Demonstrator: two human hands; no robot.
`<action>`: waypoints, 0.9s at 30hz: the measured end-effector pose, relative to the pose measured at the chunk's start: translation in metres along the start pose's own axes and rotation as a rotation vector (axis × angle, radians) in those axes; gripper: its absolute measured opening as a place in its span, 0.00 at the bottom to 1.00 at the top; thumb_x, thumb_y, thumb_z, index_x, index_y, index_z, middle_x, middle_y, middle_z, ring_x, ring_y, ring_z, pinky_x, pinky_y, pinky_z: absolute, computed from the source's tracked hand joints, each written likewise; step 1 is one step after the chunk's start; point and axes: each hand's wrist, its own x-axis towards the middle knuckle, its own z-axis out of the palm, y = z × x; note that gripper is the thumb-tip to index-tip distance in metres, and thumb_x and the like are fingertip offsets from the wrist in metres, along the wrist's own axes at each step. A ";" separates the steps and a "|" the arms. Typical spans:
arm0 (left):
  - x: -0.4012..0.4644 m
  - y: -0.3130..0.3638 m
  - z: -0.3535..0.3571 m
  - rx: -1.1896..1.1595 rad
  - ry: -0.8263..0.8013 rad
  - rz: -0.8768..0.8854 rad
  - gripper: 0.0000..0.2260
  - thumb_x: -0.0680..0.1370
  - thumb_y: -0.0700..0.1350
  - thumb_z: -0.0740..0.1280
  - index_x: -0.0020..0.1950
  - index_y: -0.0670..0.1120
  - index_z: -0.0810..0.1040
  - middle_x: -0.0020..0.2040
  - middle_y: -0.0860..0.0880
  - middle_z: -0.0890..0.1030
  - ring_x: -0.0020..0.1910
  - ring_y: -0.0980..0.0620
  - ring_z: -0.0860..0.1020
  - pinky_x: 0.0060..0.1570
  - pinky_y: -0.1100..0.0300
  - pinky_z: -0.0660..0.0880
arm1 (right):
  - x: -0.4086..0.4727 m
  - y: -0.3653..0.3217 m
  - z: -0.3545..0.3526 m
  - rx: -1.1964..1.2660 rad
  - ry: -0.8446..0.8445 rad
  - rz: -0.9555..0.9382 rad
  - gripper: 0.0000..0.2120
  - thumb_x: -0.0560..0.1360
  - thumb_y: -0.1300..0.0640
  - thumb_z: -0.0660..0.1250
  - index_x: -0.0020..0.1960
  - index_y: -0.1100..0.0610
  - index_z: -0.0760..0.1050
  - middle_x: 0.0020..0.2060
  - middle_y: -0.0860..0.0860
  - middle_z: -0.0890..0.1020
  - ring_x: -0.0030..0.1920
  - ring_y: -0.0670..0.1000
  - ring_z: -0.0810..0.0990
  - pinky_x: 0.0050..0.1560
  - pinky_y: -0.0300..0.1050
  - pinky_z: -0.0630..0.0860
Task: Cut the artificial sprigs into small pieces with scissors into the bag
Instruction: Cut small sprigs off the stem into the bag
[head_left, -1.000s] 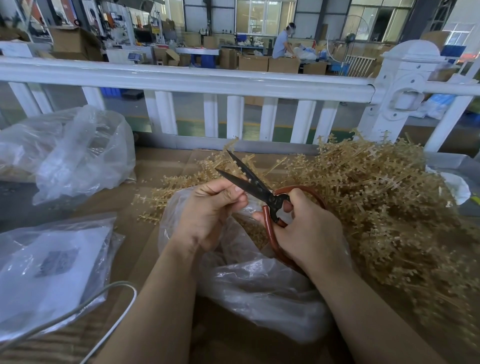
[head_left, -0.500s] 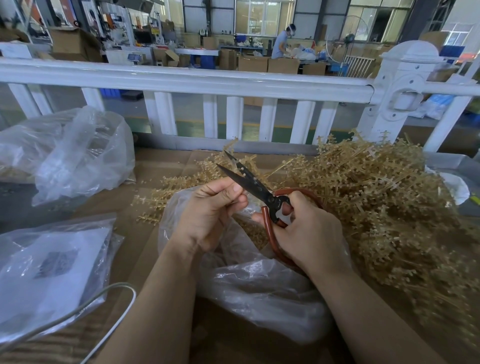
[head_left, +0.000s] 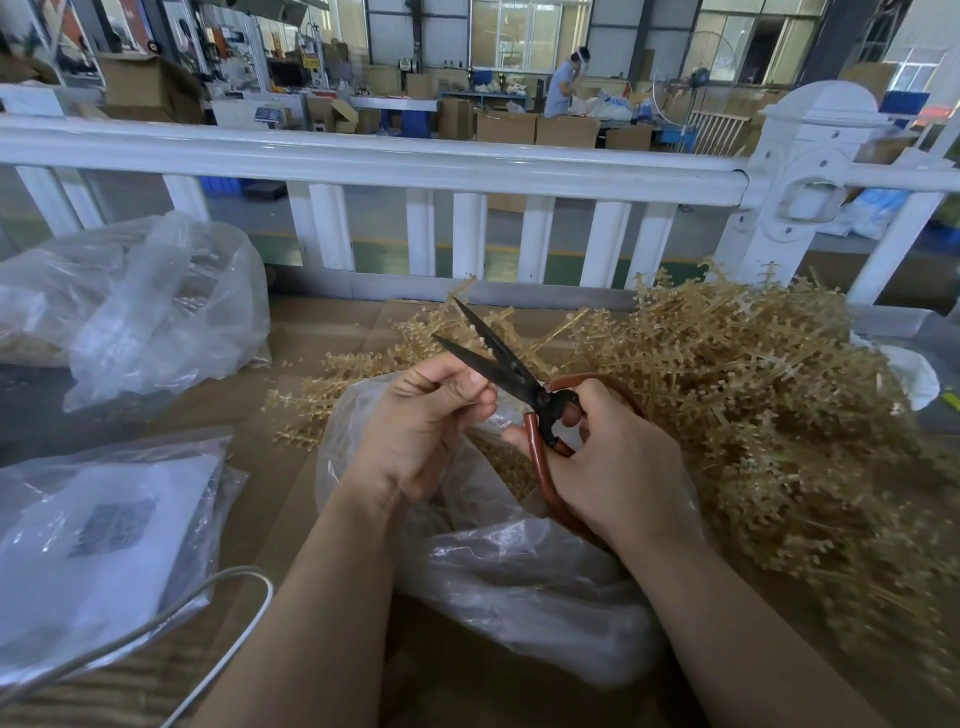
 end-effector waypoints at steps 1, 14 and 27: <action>0.000 0.000 0.000 0.006 0.005 0.006 0.07 0.71 0.38 0.68 0.38 0.46 0.85 0.34 0.49 0.80 0.35 0.57 0.79 0.42 0.66 0.79 | 0.000 0.000 0.000 0.001 0.007 0.001 0.35 0.66 0.15 0.46 0.41 0.47 0.64 0.32 0.42 0.76 0.31 0.46 0.78 0.29 0.45 0.77; -0.001 0.002 0.001 0.036 0.012 -0.006 0.04 0.71 0.38 0.69 0.42 0.43 0.84 0.36 0.48 0.82 0.36 0.55 0.80 0.42 0.64 0.80 | -0.001 0.001 0.001 -0.037 0.021 -0.003 0.26 0.72 0.25 0.62 0.39 0.47 0.64 0.28 0.42 0.74 0.28 0.48 0.76 0.28 0.41 0.70; -0.001 0.008 -0.005 0.010 0.054 0.044 0.07 0.72 0.38 0.69 0.39 0.46 0.85 0.35 0.49 0.82 0.34 0.57 0.80 0.41 0.65 0.80 | -0.002 0.004 0.003 0.012 0.019 -0.040 0.32 0.70 0.17 0.52 0.39 0.47 0.67 0.31 0.40 0.77 0.30 0.43 0.78 0.30 0.44 0.78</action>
